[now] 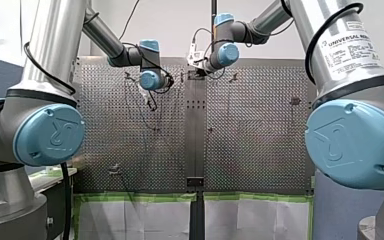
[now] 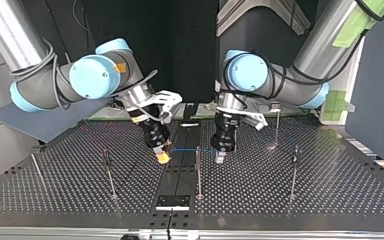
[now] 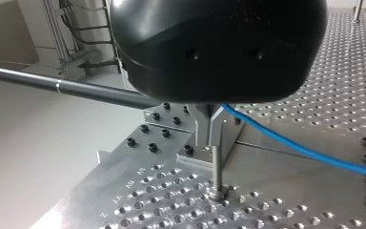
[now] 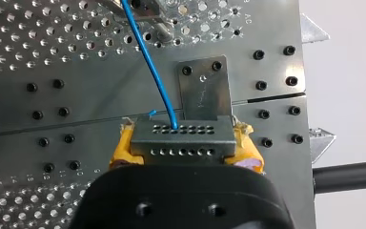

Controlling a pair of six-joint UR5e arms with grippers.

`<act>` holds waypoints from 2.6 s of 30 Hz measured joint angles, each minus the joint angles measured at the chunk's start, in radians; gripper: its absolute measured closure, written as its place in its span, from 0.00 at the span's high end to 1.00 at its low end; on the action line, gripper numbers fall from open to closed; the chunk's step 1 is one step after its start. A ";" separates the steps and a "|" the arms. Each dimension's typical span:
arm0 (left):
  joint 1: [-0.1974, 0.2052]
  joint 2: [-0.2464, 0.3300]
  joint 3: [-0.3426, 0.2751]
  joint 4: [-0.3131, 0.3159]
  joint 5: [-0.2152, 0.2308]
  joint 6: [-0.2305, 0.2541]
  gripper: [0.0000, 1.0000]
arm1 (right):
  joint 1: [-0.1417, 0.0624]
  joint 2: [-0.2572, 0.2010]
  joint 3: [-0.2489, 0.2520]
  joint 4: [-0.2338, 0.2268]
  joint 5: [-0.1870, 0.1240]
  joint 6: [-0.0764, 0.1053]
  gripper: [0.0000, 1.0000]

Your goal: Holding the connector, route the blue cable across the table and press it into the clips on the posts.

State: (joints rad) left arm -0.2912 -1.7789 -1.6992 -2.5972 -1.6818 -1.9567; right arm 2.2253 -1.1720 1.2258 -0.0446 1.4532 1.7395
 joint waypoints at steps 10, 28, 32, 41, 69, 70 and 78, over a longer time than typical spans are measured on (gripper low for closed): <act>0.013 -0.072 0.082 -0.045 0.025 0.004 0.00 | -0.033 0.006 -0.001 -0.007 -0.019 0.019 0.00; 0.033 -0.123 0.129 -0.076 0.022 0.010 0.57 | -0.076 0.013 -0.001 -0.009 -0.022 0.019 0.00; 0.029 -0.119 0.129 -0.109 0.020 0.022 1.00 | -0.082 0.013 -0.001 -0.009 -0.022 0.017 0.00; 0.015 -0.069 0.121 -0.201 -0.005 0.057 1.00 | -0.099 0.012 -0.001 -0.007 -0.022 0.010 0.00; -0.094 0.160 0.005 -0.337 -0.013 0.118 1.00 | -0.138 -0.017 -0.001 -0.002 -0.017 0.003 0.00; -0.101 0.162 0.005 -0.337 -0.019 0.123 1.00 | -0.138 -0.017 -0.001 -0.002 -0.017 0.003 0.00; -0.179 0.145 0.040 -0.298 -0.094 0.139 1.00 | -0.145 -0.018 0.000 0.000 -0.016 0.003 0.00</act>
State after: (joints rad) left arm -0.4701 -1.6343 -1.6593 -2.8950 -1.7757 -1.8172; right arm 2.0799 -1.1898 1.2253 -0.0449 1.4373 1.7427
